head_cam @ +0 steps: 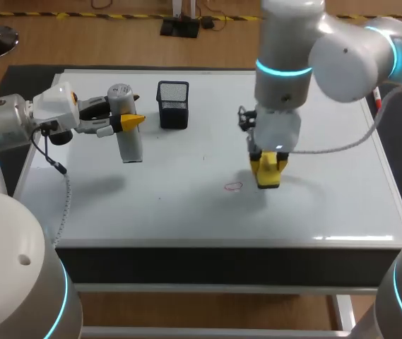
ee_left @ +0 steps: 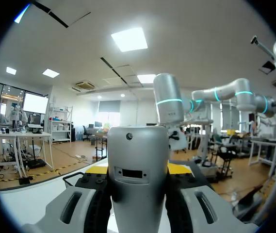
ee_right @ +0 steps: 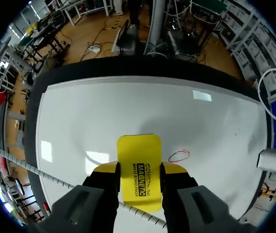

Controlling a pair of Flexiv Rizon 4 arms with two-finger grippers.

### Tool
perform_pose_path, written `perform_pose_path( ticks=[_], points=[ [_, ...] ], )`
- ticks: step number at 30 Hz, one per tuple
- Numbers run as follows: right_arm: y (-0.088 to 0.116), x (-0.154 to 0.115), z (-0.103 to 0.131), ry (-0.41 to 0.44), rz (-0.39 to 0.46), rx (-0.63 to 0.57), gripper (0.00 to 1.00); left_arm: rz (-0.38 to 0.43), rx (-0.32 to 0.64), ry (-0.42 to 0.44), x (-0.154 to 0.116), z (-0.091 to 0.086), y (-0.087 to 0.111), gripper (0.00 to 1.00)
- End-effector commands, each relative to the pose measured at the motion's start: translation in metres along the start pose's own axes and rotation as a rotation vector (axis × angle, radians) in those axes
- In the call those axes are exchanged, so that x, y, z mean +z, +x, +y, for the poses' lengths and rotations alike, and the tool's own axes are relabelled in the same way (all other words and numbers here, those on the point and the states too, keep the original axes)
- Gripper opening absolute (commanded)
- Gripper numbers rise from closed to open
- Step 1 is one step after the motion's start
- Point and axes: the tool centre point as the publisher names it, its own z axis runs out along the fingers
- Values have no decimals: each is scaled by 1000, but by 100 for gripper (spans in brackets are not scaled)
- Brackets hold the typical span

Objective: Pick up the inspection probe, press it on each red-marked spot on the whiteboard one by one, put down the probe, pick up the eraser, and wipe off all the red marks.

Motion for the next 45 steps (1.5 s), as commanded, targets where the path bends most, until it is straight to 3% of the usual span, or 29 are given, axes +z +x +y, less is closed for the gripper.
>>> perform_pose_path(
  ticks=[1,16,23,36,45],
  points=[
    [-28,10,6,53,39,-34,0,4,0,1,0,0,-1,0],
    [-85,23,4,58,52,-129,0,4,0,1,0,0,-1,0],
    [-98,30,8,57,47,-153,0,4,0,1,0,0,-1,0],
    [-89,45,5,39,58,-124,0,4,0,1,0,0,-1,0],
    [-64,52,-2,26,49,-63,0,4,0,1,0,0,-1,0]
  ],
)
